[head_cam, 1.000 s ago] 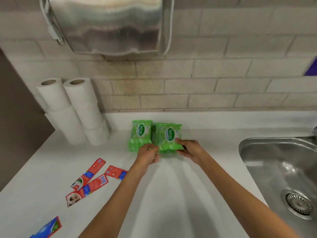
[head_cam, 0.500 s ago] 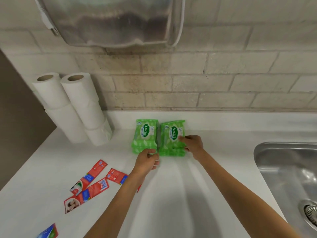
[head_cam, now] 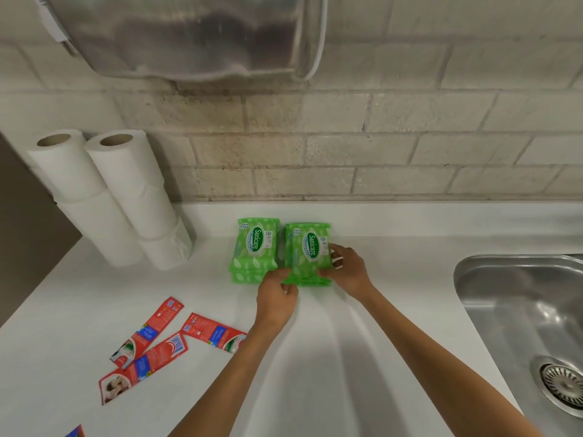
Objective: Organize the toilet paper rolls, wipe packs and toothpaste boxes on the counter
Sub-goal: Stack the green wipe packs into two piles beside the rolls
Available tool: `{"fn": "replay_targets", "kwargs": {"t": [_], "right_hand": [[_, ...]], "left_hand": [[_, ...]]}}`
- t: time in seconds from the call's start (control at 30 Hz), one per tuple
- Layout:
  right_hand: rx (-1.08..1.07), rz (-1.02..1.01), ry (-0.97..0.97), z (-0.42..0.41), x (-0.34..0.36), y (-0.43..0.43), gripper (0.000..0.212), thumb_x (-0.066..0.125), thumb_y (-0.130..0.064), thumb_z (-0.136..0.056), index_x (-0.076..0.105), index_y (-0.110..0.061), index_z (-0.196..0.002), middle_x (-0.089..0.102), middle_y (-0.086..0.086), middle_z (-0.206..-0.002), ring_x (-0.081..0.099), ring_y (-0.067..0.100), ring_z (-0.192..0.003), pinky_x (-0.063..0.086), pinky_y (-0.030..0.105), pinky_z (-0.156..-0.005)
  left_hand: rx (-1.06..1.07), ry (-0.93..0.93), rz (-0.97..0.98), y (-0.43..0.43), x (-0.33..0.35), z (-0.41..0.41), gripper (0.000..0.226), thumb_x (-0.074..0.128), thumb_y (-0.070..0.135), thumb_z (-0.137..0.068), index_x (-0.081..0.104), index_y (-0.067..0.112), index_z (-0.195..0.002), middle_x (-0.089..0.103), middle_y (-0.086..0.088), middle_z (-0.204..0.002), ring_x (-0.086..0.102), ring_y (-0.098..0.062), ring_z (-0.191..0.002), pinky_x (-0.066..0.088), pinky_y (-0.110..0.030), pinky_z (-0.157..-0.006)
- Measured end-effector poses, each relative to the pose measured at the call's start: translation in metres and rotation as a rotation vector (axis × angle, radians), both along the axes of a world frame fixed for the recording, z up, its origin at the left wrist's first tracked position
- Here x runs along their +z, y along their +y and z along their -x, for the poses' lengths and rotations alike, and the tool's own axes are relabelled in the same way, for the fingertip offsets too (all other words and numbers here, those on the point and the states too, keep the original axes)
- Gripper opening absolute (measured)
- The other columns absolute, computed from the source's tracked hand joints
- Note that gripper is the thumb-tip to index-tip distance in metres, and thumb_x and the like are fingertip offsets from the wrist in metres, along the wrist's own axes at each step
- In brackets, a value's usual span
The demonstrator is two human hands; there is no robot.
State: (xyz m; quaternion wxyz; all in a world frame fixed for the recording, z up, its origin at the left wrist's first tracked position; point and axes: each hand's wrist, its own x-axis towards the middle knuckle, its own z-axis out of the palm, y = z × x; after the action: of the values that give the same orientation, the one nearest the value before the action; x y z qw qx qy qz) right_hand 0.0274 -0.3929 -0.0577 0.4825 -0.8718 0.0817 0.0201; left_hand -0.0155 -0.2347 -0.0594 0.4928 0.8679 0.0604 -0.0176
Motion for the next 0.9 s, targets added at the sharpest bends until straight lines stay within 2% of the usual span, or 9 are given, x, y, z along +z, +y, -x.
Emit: {"fn": "replay_targets", "kwargs": {"t": [0.17,0.33,0.43,0.8,0.9], "right_hand": [[-0.008,-0.015,-0.027,-0.002,-0.002,0.009,0.063,0.078,-0.010,-0.070,0.053,-0.011,-0.128,0.057,0.015,-0.116,0.054,0.018,-0.082,0.045,0.027,-0.075],[-0.040,0.003,-0.041,-0.006,-0.005,0.014,0.062,0.077,-0.010,-0.071,0.053,-0.011,-0.128,0.057,0.015,-0.115,0.057,0.024,-0.083,0.046,0.028,-0.077],[-0.044,0.031,-0.040,-0.009,-0.006,0.015,0.061,0.076,-0.012,-0.071,0.054,-0.012,-0.128,0.057,0.013,-0.114,0.061,0.028,-0.091,0.043,0.026,-0.075],[-0.041,0.048,-0.021,-0.014,-0.006,0.015,0.060,0.076,-0.011,-0.071,0.055,-0.012,-0.127,0.057,0.014,-0.115,0.061,0.029,-0.094,0.044,0.026,-0.076],[-0.055,0.061,-0.012,-0.012,-0.006,0.016,0.064,0.075,-0.014,-0.072,0.050,-0.014,-0.131,0.053,0.012,-0.119,0.058,0.026,-0.101,0.042,0.025,-0.078]], "left_hand": [[-0.024,0.004,-0.020,-0.004,-0.002,-0.001,0.041,0.053,0.008,-0.089,0.049,0.004,-0.129,0.049,-0.012,-0.130,0.056,-0.022,-0.107,0.044,-0.024,-0.089],[-0.037,0.003,-0.038,-0.004,0.002,-0.003,0.043,0.054,0.008,-0.089,0.048,0.001,-0.131,0.047,-0.016,-0.134,0.050,-0.026,-0.122,0.042,-0.037,-0.104],[-0.041,0.005,-0.050,-0.004,0.002,-0.005,0.044,0.054,0.008,-0.089,0.047,0.001,-0.131,0.046,-0.017,-0.136,0.048,-0.027,-0.125,0.040,-0.038,-0.106],[-0.052,0.012,-0.040,-0.004,0.000,-0.008,0.046,0.055,0.011,-0.088,0.046,0.002,-0.133,0.046,-0.015,-0.138,0.045,-0.026,-0.128,0.038,-0.037,-0.108],[-0.070,0.009,-0.045,-0.003,0.000,-0.006,0.047,0.056,0.011,-0.088,0.046,0.004,-0.133,0.045,-0.015,-0.138,0.045,-0.026,-0.128,0.039,-0.038,-0.107]]}}
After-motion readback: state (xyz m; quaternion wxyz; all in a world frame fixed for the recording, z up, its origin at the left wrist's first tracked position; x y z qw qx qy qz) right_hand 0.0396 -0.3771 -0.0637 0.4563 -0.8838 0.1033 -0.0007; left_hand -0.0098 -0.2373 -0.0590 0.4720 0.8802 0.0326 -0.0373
